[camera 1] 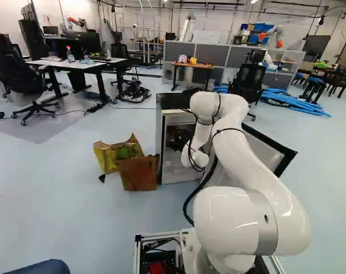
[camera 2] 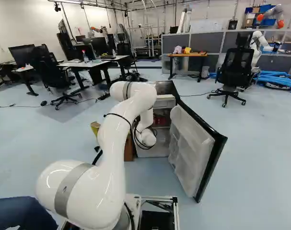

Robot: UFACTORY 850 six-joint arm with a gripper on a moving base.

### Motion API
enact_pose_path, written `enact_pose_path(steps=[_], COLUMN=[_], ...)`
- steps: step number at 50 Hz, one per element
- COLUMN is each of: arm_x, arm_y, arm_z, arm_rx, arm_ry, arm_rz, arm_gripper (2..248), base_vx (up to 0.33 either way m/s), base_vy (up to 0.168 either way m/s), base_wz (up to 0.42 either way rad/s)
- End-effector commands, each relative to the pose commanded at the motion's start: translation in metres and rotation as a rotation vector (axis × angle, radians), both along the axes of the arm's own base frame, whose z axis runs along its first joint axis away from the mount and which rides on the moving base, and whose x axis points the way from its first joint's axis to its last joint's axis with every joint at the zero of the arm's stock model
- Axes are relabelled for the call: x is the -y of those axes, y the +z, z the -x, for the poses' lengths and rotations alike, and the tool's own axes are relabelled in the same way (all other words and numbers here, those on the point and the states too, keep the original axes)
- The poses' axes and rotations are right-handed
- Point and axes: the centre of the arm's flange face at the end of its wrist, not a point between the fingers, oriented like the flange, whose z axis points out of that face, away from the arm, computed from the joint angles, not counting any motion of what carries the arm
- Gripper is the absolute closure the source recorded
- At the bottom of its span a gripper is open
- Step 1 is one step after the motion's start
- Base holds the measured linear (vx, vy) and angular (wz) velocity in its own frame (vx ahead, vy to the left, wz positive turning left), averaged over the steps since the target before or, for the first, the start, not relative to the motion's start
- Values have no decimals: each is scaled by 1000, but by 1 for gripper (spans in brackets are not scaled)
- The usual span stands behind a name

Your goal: Grab a drink from the fridge

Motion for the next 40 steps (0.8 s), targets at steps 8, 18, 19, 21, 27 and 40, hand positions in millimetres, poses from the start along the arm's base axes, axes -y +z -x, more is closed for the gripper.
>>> enact_pose_path(steps=[8,18,19,21,27,40], arm_x=[1,2,2,2,3,4], arm_y=[15,34,36,40,51,75], arm_z=[16,35,37,41,53,79], arm_rx=[-20,-42,-44,-48,-60,-83], arm_ry=[-7,-16,-17,-19,-24,-39], arm_rz=[-4,-8,-9,-10,-12,-17], arm_gripper=[158,158,158,158,158,158], base_vx=[0,0,0,0,0,0], base_vy=[0,0,0,0,0,0], base_wz=[0,0,0,0,0,0])
